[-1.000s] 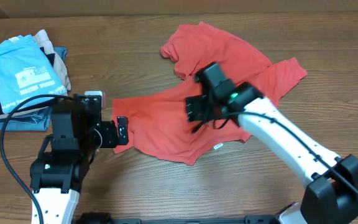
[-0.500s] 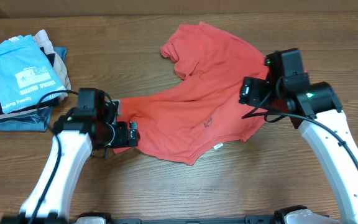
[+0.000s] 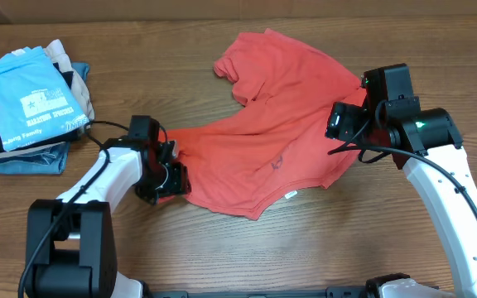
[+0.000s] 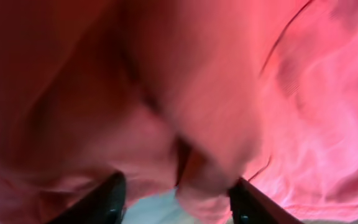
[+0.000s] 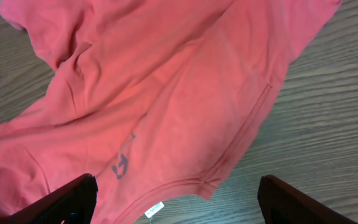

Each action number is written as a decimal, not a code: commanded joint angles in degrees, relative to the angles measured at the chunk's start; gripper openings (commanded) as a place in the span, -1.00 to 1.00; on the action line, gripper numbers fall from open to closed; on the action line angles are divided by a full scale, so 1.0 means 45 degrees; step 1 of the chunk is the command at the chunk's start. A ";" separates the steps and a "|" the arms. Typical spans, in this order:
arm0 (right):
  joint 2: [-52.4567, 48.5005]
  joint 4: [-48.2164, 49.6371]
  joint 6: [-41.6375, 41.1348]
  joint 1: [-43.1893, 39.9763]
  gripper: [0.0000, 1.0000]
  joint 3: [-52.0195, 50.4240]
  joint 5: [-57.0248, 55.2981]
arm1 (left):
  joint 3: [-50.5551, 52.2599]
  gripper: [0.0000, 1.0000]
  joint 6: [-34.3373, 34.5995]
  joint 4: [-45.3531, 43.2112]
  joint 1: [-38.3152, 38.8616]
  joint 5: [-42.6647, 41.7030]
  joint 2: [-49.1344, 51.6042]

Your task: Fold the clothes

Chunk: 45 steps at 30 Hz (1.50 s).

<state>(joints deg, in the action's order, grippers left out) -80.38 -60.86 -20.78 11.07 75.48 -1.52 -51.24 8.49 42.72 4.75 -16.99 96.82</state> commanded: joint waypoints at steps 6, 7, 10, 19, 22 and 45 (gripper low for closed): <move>0.0097 0.0053 0.0010 0.0010 0.73 0.0233 -0.0087 | -0.0146 -0.92 0.0287 -0.0811 0.1200 0.0418 0.0316; 0.0097 0.0024 0.0044 0.0010 0.72 0.0233 -0.0087 | -0.0151 -0.92 0.0389 -0.0801 0.1200 0.0568 0.0316; 0.0097 -0.0029 0.0039 0.0010 0.72 0.0233 -0.0185 | -0.0607 -0.92 0.0413 -0.0262 0.0996 0.0831 0.0097; 0.0097 -0.0083 0.0034 0.0010 0.72 0.0233 -0.0369 | -0.6766 -0.92 0.0306 0.2079 -0.0957 0.3609 -0.1054; 0.0097 -0.0097 0.0034 0.0010 0.72 0.0233 -0.0369 | -0.8888 -0.92 0.0311 0.2059 -0.1753 0.3920 -0.1035; 0.0073 -0.0238 0.0034 0.0010 0.74 0.0233 -0.0364 | -0.9020 1.00 0.2108 0.5294 0.0889 0.0423 0.0835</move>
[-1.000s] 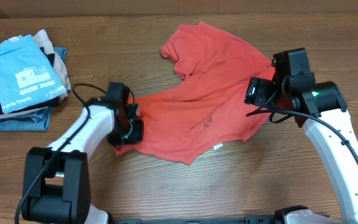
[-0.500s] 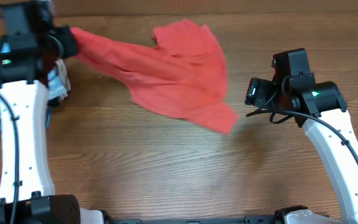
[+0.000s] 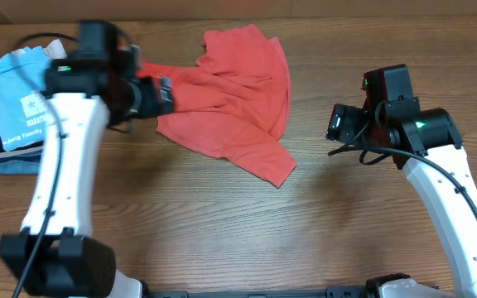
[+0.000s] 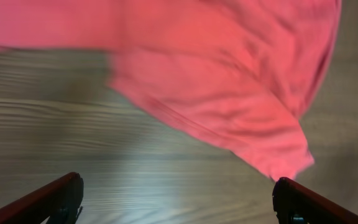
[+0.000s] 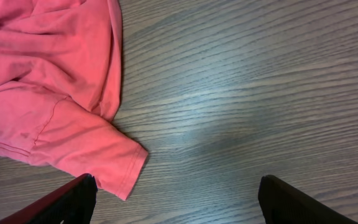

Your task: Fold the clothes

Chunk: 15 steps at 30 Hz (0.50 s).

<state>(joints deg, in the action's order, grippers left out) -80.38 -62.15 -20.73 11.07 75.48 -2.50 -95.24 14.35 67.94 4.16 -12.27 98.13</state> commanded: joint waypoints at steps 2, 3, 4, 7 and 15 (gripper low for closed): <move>0.0073 -0.0029 0.0029 0.0010 0.74 0.0233 -0.0151 | 0.1530 1.00 0.1574 -0.1171 0.1933 -0.0622 0.0996; 0.0073 -0.0053 0.0029 0.0010 0.74 0.0233 -0.0151 | 0.1821 1.00 0.2142 -0.1496 0.2273 -0.0631 0.1224; 0.0073 -0.0078 0.0029 0.0010 0.74 0.0233 -0.0165 | 0.2050 0.97 0.2637 -0.1739 0.2550 -0.0631 0.1418; 0.0073 -0.0092 0.0029 0.0010 0.74 0.0233 -0.0209 | 0.2667 0.88 0.3915 -0.2438 0.3429 -0.0631 0.2142; 0.0073 -0.0160 0.0044 0.0010 0.75 0.0233 -0.0364 | 0.3327 0.76 0.6071 -0.3546 0.4881 -0.0583 0.3959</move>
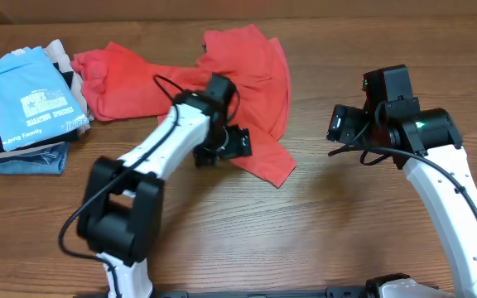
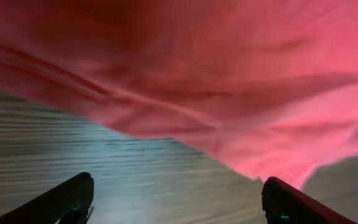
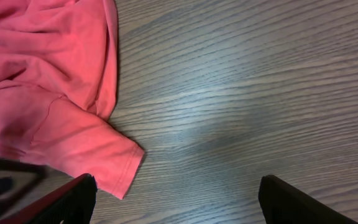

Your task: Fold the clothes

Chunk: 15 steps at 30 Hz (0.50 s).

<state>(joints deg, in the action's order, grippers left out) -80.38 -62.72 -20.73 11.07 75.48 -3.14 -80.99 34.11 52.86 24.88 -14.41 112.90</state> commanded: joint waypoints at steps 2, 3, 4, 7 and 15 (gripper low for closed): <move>0.0073 -0.0102 0.0126 0.0010 0.75 0.0233 -0.0301 | 0.0160 0.74 0.2103 -0.0374 0.0291 -0.0087 0.0899; 0.0073 -0.0121 0.0185 0.0010 0.75 0.0233 -0.0301 | 0.0165 0.72 0.2191 -0.0510 0.0287 -0.0049 0.0937; 0.0073 -0.0141 0.0223 0.0010 0.75 0.0233 -0.0301 | 0.0165 0.70 0.2297 -0.0641 0.0287 0.0078 0.0947; 0.0073 -0.0141 0.0228 0.0010 0.75 0.0228 -0.0301 | 0.0165 0.65 0.2652 -0.0937 0.0282 0.0835 0.0942; 0.0073 -0.0136 0.0223 0.0010 0.75 0.0228 -0.0301 | 0.0238 -0.65 0.2807 -0.1569 0.0287 0.1923 0.0947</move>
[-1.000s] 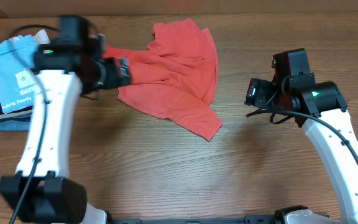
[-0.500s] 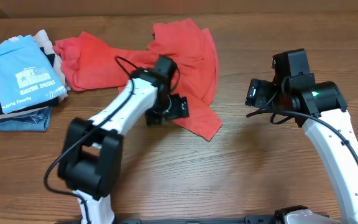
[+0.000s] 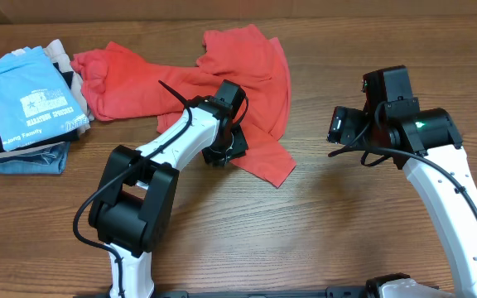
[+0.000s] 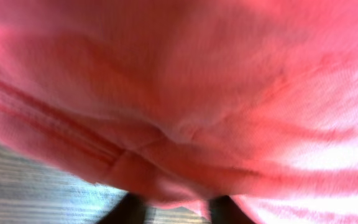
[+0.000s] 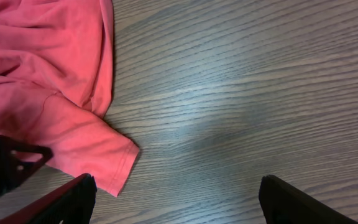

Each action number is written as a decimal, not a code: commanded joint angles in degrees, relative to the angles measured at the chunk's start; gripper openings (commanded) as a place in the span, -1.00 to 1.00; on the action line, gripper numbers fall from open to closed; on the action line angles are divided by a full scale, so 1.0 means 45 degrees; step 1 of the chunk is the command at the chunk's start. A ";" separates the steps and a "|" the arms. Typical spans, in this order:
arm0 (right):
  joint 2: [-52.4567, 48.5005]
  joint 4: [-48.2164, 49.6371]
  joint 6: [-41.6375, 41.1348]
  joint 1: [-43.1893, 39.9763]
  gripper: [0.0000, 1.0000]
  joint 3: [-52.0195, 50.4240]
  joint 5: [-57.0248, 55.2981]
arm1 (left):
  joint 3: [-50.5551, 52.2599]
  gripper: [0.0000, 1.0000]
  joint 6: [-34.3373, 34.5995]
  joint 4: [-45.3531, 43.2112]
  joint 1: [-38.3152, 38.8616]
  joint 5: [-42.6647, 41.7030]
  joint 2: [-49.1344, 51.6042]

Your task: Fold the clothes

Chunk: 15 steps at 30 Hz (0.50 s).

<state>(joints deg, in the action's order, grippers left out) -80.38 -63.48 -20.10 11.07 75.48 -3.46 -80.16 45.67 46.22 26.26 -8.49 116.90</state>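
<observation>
A crumpled red shirt (image 3: pixel 251 74) lies across the back middle of the wooden table (image 3: pixel 321 240), one sleeve pointing forward. My left gripper (image 3: pixel 226 151) is down on the shirt's front edge. In the left wrist view the red cloth (image 4: pixel 185 93) fills the frame, and the gripper (image 4: pixel 179 214) has its dark fingers drawn in on a fold of it. My right gripper (image 3: pixel 338 124) hovers open over bare wood to the right of the shirt. Its own view shows it (image 5: pixel 176 208) wide apart, with the sleeve (image 5: pixel 98 155) at the left.
A stack of folded clothes (image 3: pixel 27 103) with a light blue printed shirt on top sits at the table's left edge. The red shirt's left end (image 3: pixel 98 74) reaches close to the stack.
My left gripper was open just above the shirt's front edge. Now it is lower, pressed into the cloth, with its fingers closed in on a fold. The right arm has not moved.
The shirt lay at the middle right with my left gripper shut on its front left edge. Then it lay bunched further left and back, the left gripper open near the stack. That gripper was then open over the shirt's front edge and is now shut on it.
</observation>
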 commanded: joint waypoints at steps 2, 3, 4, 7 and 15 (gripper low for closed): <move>0.0073 0.0024 0.0087 0.0010 0.75 0.0228 -0.0228 | 0.0063 -0.92 0.0238 -0.0078 -0.0019 0.0602 0.0058; 0.0073 0.0024 0.0087 0.0010 0.75 0.0228 -0.0228 | 0.0063 -0.92 0.0233 -0.0029 -0.0019 0.0597 0.0053; 0.0073 0.0024 0.0087 0.0010 0.75 0.0228 -0.0228 | 0.0058 -0.92 0.0209 0.0015 -0.0024 0.0597 0.0049; 0.0073 0.0029 0.0087 0.0010 0.75 0.0228 -0.0233 | -0.0044 -0.92 -0.0214 0.0612 -0.0102 0.0612 -0.0058; -0.0306 0.0233 0.0321 0.0010 0.90 0.0228 -0.0175 | -0.0078 -0.92 -0.1311 0.4114 -0.0947 0.2642 -0.3755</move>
<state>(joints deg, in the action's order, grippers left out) -80.53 -63.24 -19.40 11.07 75.48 -3.70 -80.16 42.85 59.90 24.10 -5.06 111.79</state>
